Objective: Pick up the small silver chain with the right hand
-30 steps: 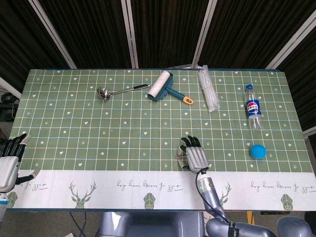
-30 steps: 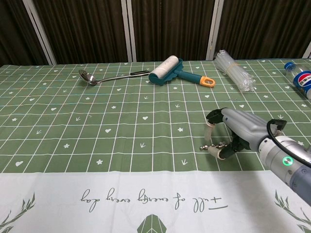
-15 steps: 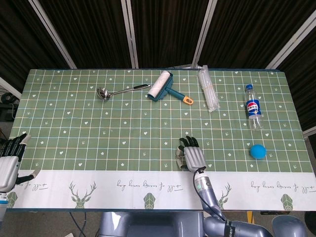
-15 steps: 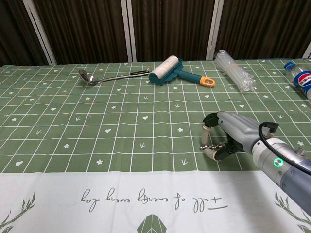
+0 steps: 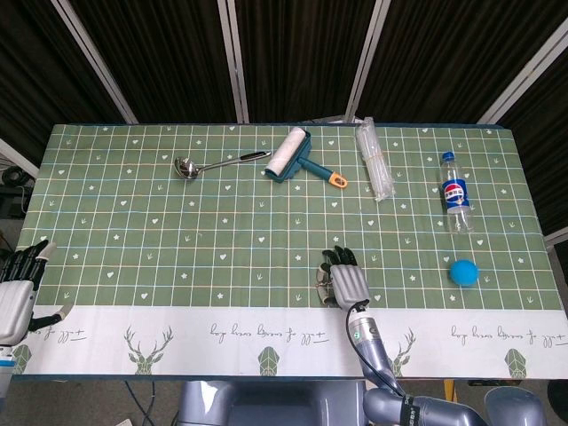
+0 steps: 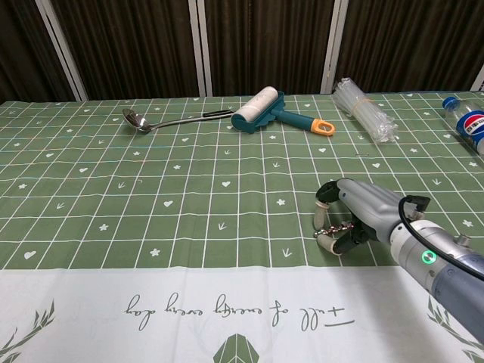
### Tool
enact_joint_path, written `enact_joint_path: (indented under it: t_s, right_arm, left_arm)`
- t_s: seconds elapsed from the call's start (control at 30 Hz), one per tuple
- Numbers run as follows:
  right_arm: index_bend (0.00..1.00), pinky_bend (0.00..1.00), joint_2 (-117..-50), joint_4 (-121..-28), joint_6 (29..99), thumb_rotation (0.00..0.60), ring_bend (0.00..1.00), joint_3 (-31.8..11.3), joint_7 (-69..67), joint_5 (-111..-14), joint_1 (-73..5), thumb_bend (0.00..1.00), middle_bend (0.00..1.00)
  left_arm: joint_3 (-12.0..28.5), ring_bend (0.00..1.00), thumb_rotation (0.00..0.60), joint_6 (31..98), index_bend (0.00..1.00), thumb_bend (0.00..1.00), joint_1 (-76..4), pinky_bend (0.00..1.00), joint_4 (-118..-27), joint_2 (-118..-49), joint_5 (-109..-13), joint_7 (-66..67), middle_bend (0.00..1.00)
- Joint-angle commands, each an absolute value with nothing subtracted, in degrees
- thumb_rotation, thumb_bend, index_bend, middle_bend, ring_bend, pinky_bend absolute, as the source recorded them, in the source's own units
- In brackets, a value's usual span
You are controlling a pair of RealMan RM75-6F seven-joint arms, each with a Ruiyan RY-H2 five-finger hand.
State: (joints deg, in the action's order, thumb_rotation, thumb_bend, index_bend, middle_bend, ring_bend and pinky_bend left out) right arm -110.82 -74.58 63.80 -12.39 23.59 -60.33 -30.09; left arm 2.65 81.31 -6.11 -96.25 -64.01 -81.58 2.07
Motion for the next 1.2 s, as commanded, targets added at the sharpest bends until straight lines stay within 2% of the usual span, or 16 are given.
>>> enact_joint_path:
  t_s: [0.03,0.33,0.63,1.2]
  right_arm:
    - [0.52,0.02,-110.87,-74.46,63.76,0.600,0.00,-12.32,23.56,-60.37,-30.09,0.34,0.16]
    - [0.57,0.02,-111.14,-74.64,64.73,0.600,0.00,-12.37,22.56,-61.98,-30.17,0.37,0.19]
    - [0.58,0.02,-109.94,-77.14,65.96,0.600,0.00,-13.45,22.35,-63.43,-30.57,0.38,0.19]
    - [0.58,0.03,-105.31,-81.75,66.85,0.600,0.00,-19.96,23.60,-58.99,-32.19,0.38,0.19]
  left_arm:
    - [2.63,0.00,0.600,81.30,0.00,0.15,-6.11,0.00,-96.26,-64.00,-81.60,2.07,0.00]
    - [2.61,0.00,0.600,81.23,0.00,0.15,-6.12,0.00,-96.35,-63.99,-81.54,2.02,0.00]
    - [2.67,0.00,0.600,81.14,0.00,0.15,-6.16,0.00,-96.41,-64.01,-81.32,2.08,0.00]
    - [2.70,0.00,0.600,80.95,0.00,0.15,-6.26,0.00,-96.54,-64.00,-81.18,2.13,0.00]
